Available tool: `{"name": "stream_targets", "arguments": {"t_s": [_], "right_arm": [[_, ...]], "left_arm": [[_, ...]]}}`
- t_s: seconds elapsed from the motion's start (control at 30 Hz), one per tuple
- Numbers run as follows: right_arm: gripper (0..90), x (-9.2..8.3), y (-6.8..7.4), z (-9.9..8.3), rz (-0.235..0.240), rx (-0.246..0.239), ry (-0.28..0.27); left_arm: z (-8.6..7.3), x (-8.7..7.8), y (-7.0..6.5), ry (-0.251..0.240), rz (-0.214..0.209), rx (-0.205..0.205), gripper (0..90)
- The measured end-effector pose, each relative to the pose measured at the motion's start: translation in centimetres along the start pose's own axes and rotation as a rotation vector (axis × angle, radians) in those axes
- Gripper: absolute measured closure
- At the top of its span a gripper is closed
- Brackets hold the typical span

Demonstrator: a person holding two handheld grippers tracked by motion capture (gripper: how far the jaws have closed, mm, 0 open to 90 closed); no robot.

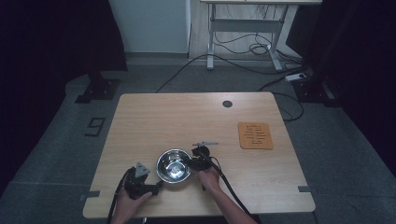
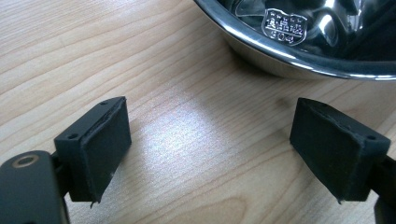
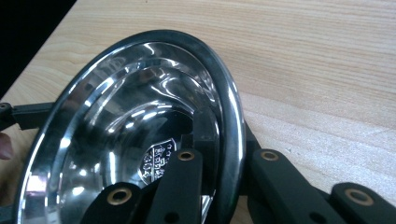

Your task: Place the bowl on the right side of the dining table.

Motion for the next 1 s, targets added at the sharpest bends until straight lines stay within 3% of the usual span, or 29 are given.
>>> {"name": "stream_targets", "arguments": {"t_s": [0.37,1.0], "right_arm": [[85.5,-1.9,-0.9,0.8,0.030,0.020,-0.046],[85.4,-4.4,-3.0,0.9,0.034,0.031,-0.093]], "left_arm": [[0.0,0.0,0.0,0.000,0.000,0.000,12.0],[0.0,0.0,0.0,-0.001,0.001,0.000,12.1]]}}
Point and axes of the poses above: each handheld gripper's, and its own axes: x roughly forward along the jaws, z roughly out of its top, y roughly to its left, the point moved 5 cm from there along x, roughly forward along the jaws, and after that the axes turned 2 degrees about y, right-handed, at the moved point
